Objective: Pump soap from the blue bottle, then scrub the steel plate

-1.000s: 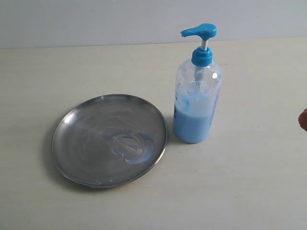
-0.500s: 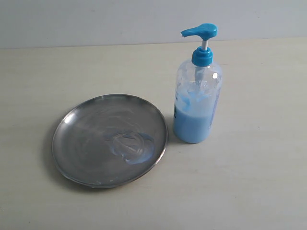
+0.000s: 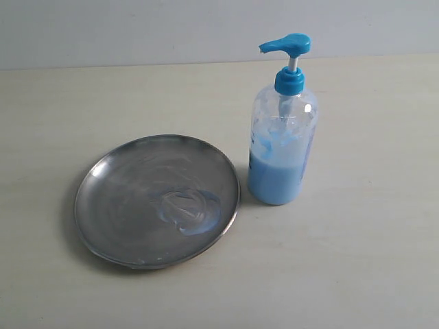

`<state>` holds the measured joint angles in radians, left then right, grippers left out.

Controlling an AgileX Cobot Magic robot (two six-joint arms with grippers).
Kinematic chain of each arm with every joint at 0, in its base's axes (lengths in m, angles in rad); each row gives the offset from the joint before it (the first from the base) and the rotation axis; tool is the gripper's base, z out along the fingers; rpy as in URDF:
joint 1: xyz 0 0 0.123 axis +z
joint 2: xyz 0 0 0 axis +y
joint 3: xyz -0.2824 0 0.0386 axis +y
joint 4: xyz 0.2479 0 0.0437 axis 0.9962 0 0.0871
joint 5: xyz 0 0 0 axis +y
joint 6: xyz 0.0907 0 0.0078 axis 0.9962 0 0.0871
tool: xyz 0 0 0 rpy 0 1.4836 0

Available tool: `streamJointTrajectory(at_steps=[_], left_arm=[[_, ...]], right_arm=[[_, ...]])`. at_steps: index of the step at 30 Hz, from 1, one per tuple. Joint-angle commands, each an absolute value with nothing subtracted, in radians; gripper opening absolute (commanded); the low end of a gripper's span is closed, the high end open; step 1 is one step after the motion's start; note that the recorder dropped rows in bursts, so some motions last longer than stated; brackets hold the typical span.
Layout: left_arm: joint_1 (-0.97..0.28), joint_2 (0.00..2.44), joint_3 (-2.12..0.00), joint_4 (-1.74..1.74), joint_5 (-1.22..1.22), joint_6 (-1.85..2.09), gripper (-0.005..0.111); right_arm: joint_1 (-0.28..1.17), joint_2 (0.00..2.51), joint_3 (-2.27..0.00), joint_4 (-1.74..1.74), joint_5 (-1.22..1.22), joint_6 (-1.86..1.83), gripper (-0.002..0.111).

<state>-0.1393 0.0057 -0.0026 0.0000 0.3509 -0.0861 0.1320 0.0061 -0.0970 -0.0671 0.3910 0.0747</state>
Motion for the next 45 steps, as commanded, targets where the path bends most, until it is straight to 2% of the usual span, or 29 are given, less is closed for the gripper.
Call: streamJointTrajectory(at_steps=[1, 10, 45], left_arm=[[-0.136, 0.000, 0.000, -0.006, 0.348, -0.083, 0.000], [-0.136, 0.000, 0.000, -0.006, 0.348, -0.083, 0.000], [-0.136, 0.000, 0.000, -0.006, 0.348, -0.083, 0.000]], right_arm=[[0.126, 0.000, -0.067, -0.065, 0.390, 0.070, 0.007], [0.126, 0.000, 0.000, -0.082, 0.349, 0.070, 0.007], [0.126, 0.000, 0.000, -0.080, 0.305, 0.082, 0.007]])
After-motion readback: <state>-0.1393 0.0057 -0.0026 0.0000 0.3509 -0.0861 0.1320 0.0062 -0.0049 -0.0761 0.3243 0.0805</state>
